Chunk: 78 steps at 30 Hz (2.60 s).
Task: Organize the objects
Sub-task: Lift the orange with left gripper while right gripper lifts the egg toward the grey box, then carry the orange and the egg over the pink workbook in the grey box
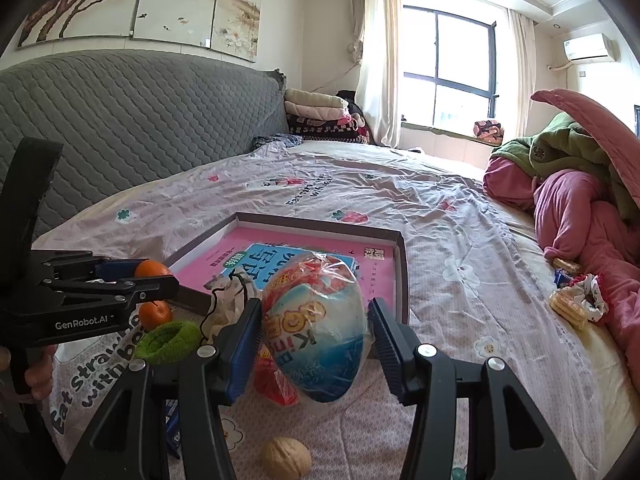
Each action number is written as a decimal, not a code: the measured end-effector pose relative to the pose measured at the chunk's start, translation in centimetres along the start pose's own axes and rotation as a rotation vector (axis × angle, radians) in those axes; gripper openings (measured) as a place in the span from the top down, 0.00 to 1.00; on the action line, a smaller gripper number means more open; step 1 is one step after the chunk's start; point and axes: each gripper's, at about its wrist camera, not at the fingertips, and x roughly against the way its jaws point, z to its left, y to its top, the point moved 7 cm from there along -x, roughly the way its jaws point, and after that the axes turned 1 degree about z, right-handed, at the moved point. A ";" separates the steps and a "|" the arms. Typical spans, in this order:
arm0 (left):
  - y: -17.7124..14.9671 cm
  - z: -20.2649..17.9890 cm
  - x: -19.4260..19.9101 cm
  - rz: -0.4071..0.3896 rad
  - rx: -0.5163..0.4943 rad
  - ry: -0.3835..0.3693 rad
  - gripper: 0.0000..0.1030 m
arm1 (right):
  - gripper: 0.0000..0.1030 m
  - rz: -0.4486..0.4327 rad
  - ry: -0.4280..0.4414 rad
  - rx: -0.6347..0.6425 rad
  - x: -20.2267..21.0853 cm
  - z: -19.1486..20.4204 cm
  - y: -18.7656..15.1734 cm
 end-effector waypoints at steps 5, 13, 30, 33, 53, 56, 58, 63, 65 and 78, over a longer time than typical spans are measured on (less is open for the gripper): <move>0.8 0.3 -0.1 -0.014 -0.003 0.003 0.61 | 0.48 -0.001 -0.003 0.007 -0.4 -0.1 0.3; 2.0 1.6 -0.3 -0.033 0.018 0.022 0.61 | 0.48 -0.024 -0.013 0.021 -0.9 -0.4 1.4; 5.0 2.8 -0.7 -0.075 0.027 0.037 0.61 | 0.48 -0.021 -0.038 0.032 -3.2 -1.7 3.1; 5.6 3.1 -0.8 -0.083 0.030 0.041 0.61 | 0.48 -0.021 -0.036 0.020 -3.6 -2.1 3.3; 6.7 5.4 -4.2 -0.050 0.064 0.046 0.61 | 0.48 0.014 -0.047 0.012 -7.4 -4.3 4.4; 7.0 6.1 -4.8 -0.043 0.081 0.048 0.61 | 0.48 0.021 -0.049 0.001 -7.8 -4.8 4.4; 7.2 6.4 -5.1 -0.038 0.092 0.044 0.61 | 0.48 0.019 -0.047 -0.005 -8.0 -5.0 4.6; 7.4 6.8 -5.9 -0.024 0.088 0.045 0.61 | 0.48 0.018 -0.059 0.010 -8.8 -5.5 5.0; 7.3 6.9 -6.4 -0.011 0.088 0.041 0.61 | 0.48 0.032 -0.062 0.010 -9.4 -5.7 4.8; 5.6 5.9 -10.5 0.079 0.059 0.012 0.61 | 0.48 0.134 -0.040 -0.002 -11.6 -5.4 2.3</move>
